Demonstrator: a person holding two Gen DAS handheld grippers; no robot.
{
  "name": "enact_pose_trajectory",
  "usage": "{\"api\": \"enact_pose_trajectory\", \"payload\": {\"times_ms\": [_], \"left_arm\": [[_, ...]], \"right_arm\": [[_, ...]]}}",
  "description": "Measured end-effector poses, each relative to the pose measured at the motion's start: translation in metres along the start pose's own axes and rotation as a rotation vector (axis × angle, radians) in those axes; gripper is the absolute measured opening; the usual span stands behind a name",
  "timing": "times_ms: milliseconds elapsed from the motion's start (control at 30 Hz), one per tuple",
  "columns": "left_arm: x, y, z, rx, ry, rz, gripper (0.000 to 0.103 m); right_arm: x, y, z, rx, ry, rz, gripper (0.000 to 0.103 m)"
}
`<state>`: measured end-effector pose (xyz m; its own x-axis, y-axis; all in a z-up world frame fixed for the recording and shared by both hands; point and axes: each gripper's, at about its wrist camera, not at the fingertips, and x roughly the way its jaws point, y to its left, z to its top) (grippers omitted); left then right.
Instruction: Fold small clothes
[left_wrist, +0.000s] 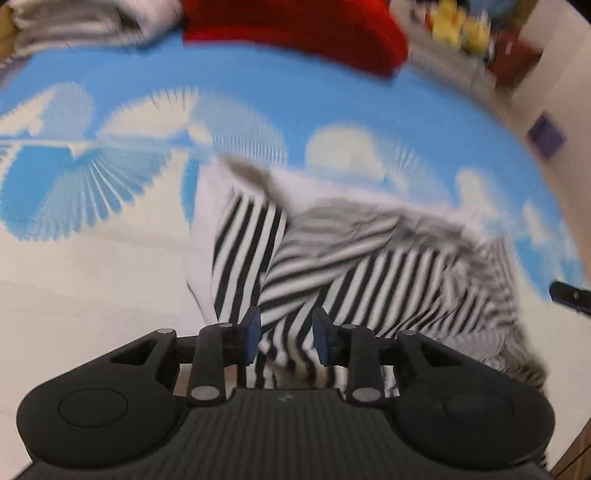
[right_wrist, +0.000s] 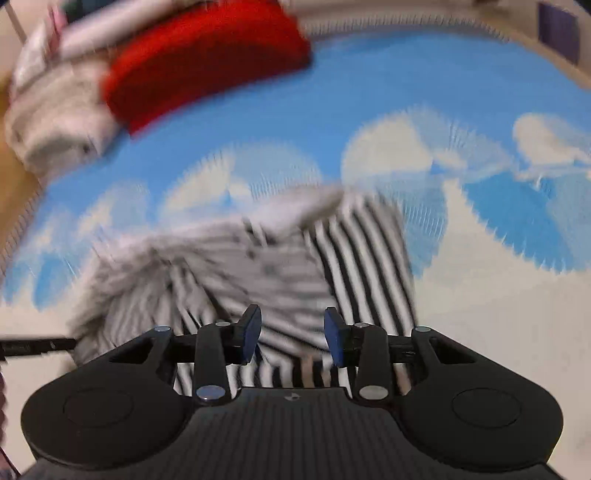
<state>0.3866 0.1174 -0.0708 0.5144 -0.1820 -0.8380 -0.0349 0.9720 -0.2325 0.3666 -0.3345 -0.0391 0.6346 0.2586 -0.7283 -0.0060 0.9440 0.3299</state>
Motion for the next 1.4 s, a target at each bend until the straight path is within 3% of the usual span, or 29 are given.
{"api": "enact_pose_trajectory", "payload": {"times_ms": [167,300,367,400,467,533,667,733,900,1067,1267,1400], "left_arm": [[-0.065,0.005,-0.037,0.013,-0.09,-0.002,0.034],[-0.112,0.01,-0.09,0.026,-0.111,-0.007,0.034],[-0.127,0.015,-0.118,0.02,-0.082,-0.005,0.034],[-0.127,0.018,-0.129,0.02,-0.07,-0.006,0.034],[-0.138,0.025,-0.152,0.019,-0.064,0.003,0.034],[-0.146,0.034,-0.172,-0.023,-0.07,-0.005,0.032],[-0.149,0.044,-0.199,-0.113,-0.041,-0.037,0.032],[-0.142,0.047,-0.208,-0.126,-0.012,-0.027,0.032],[-0.124,0.048,-0.222,-0.162,0.061,0.006,0.032],[-0.109,0.057,-0.226,-0.212,0.111,0.041,0.033],[-0.09,0.069,-0.227,-0.31,0.181,0.025,0.034],[-0.08,0.065,-0.224,-0.328,0.211,0.013,0.043]], "right_arm": [[-0.081,-0.024,-0.022,0.056,-0.123,-0.009,0.042],[-0.132,-0.048,-0.063,0.067,-0.128,-0.053,0.042],[-0.152,-0.063,-0.089,0.087,-0.128,-0.065,0.041],[-0.16,-0.069,-0.102,0.107,-0.126,-0.067,0.039],[-0.17,-0.084,-0.124,0.163,-0.102,-0.056,0.017],[-0.177,-0.098,-0.141,0.222,-0.088,-0.041,0.016],[-0.161,-0.114,-0.175,0.268,0.011,-0.084,0.019],[-0.154,-0.117,-0.182,0.298,0.038,-0.063,0.019],[-0.136,-0.113,-0.192,0.279,0.113,-0.114,0.04],[-0.119,-0.108,-0.196,0.251,0.188,-0.129,0.041],[-0.105,-0.109,-0.201,0.215,0.249,-0.154,0.041],[-0.101,-0.113,-0.204,0.222,0.268,-0.152,0.041]]}}
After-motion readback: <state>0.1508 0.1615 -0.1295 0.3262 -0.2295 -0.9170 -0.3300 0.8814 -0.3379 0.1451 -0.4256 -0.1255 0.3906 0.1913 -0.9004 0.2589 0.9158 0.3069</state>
